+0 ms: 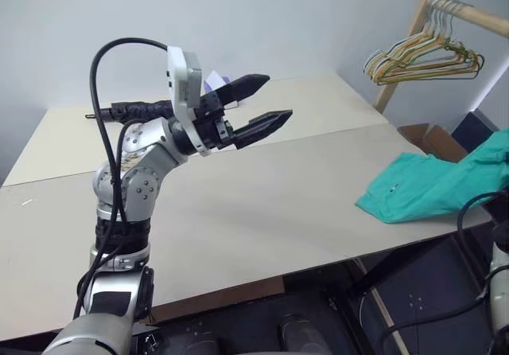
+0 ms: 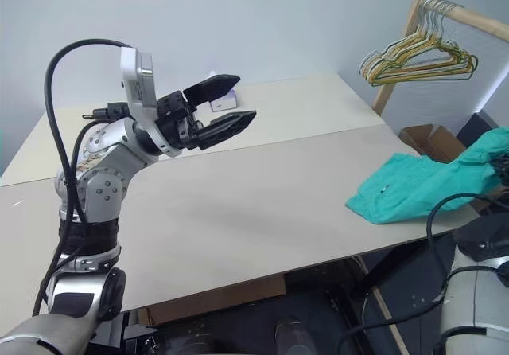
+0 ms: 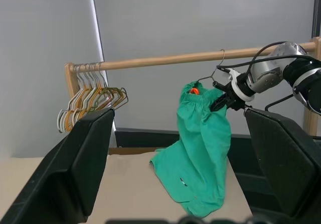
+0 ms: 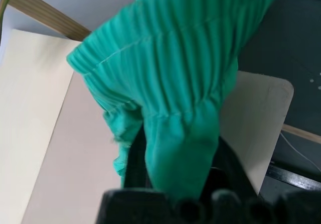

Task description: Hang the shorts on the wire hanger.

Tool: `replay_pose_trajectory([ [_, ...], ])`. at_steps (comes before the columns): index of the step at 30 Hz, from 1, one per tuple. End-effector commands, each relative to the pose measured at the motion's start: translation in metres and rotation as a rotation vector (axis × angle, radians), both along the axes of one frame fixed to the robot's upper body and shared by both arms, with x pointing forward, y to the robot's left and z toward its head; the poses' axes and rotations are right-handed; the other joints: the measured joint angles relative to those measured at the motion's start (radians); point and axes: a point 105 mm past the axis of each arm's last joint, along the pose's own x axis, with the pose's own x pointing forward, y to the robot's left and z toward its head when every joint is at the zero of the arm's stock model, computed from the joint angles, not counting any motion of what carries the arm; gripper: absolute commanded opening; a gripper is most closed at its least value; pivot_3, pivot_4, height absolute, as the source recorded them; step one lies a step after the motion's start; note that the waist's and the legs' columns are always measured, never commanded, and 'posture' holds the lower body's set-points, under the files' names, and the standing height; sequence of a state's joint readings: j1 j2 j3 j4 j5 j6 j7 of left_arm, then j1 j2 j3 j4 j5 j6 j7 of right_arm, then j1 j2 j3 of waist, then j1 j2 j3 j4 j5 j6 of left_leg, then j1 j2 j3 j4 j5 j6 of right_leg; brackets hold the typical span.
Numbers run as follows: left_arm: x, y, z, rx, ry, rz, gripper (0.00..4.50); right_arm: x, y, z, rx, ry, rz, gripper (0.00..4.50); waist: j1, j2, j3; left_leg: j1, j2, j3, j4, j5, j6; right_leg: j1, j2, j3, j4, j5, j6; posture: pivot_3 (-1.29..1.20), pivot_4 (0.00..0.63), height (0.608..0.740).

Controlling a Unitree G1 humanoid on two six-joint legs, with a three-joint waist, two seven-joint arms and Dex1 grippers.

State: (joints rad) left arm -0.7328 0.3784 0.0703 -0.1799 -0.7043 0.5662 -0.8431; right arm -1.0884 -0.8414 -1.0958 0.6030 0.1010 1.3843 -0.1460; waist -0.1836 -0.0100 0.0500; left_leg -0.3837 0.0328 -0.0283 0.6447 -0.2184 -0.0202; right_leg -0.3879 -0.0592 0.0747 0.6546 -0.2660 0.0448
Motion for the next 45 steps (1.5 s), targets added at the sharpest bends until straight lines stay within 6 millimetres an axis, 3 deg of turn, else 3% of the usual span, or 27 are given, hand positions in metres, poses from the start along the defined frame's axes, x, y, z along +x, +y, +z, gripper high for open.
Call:
replay_pose_trajectory([
  [1, -0.006, 0.002, 0.009, -0.002, -0.058, 0.007, 4.50, 0.001, 0.004, 0.017, -0.062, -0.049, 0.009, 1.69, -0.001, 0.001, 0.000, 0.000, 0.000, 0.000, 0.000, 0.000, 0.000, 0.000, 0.000, 0.000, 0.000, 0.000, 0.000, -0.16, 0.016, 0.740],
  [5, -0.006, 0.002, 0.009, -0.003, -0.058, 0.009, 4.50, -0.003, 0.007, 0.020, -0.149, -0.030, -0.015, 3.05, 0.001, 0.001, 0.000, 0.000, 0.000, 0.000, -0.001, 0.000, 0.000, 0.000, 0.000, 0.000, 0.000, 0.000, 0.000, -0.17, 0.017, 0.740],
  [9, -0.004, 0.003, 0.008, -0.004, -0.058, 0.013, 4.50, -0.009, 0.012, 0.043, -0.331, -0.052, -0.045, 4.47, 0.001, 0.001, 0.000, 0.000, 0.000, 0.000, 0.000, 0.000, 0.000, 0.000, 0.000, 0.000, 0.000, 0.000, 0.000, -0.17, 0.018, 0.740],
  [15, 0.001, 0.007, 0.004, -0.003, -0.058, 0.042, 4.50, -0.018, 0.017, 0.072, -0.844, -0.016, -0.161, 4.47, 0.000, 0.001, 0.000, 0.000, 0.000, 0.000, 0.000, 0.000, 0.000, 0.000, 0.000, 0.000, 0.000, -0.004, 0.008, -0.18, 0.031, 0.740],
  [20, 0.009, 0.018, -0.008, 0.023, -0.042, 0.102, 4.50, -0.020, 0.035, 0.085, -1.190, -0.069, -0.207, 4.47, -0.003, 0.001, 0.000, 0.001, 0.000, 0.001, -0.001, 0.000, 0.000, 0.000, 0.001, 0.002, 0.001, -0.005, 0.008, -0.17, 0.037, 0.740],
  [24, 0.020, 0.036, -0.027, 0.039, -0.045, 0.245, 4.50, -0.019, 0.087, 0.104, -1.620, -0.328, -0.099, 4.47, -0.001, 0.001, 0.000, 0.001, 0.000, 0.001, -0.001, 0.000, 0.000, 0.000, 0.001, 0.002, 0.000, -0.005, 0.009, -0.16, 0.035, 0.740],
  [29, 0.017, 0.062, -0.059, 0.173, -0.021, 0.352, 4.50, -0.001, 0.158, 0.088, -1.372, -0.725, 0.421, 4.47, -0.014, -0.001, 0.002, 0.002, 0.001, 0.003, -0.001, 0.000, 0.000, 0.000, 0.001, 0.005, 0.001, -0.005, 0.009, -0.11, 0.041, 0.740],
  [34, -0.002, 0.081, -0.085, 0.328, -0.025, 0.406, 4.50, 0.015, 0.231, 0.043, -1.174, -0.840, 1.050, 4.47, 0.001, -0.006, 0.005, 0.005, 0.002, 0.002, -0.002, 0.000, 0.000, 0.001, 0.002, 0.005, 0.000, -0.005, 0.009, -0.04, 0.045, 0.740],
  [39, -0.018, 0.095, -0.096, 0.404, -0.014, 0.452, 4.50, 0.029, 0.268, 0.006, -1.083, -0.828, 1.430, 4.47, 0.063, -0.009, 0.009, 0.005, 0.001, 0.003, -0.002, 0.000, 0.000, 0.001, 0.001, 0.004, 0.000, -0.004, 0.008, 0.05, 0.048, 0.740],
  [45, -0.030, 0.104, -0.100, 0.446, -0.011, 0.505, 4.50, 0.038, 0.290, -0.010, -0.993, -0.826, 1.652, 4.47, 0.151, -0.012, 0.015, 0.004, 0.002, 0.003, -0.002, 0.000, 0.000, 0.000, 0.001, 0.003, -0.001, -0.002, 0.005, 0.11, 0.052, 0.740],
])
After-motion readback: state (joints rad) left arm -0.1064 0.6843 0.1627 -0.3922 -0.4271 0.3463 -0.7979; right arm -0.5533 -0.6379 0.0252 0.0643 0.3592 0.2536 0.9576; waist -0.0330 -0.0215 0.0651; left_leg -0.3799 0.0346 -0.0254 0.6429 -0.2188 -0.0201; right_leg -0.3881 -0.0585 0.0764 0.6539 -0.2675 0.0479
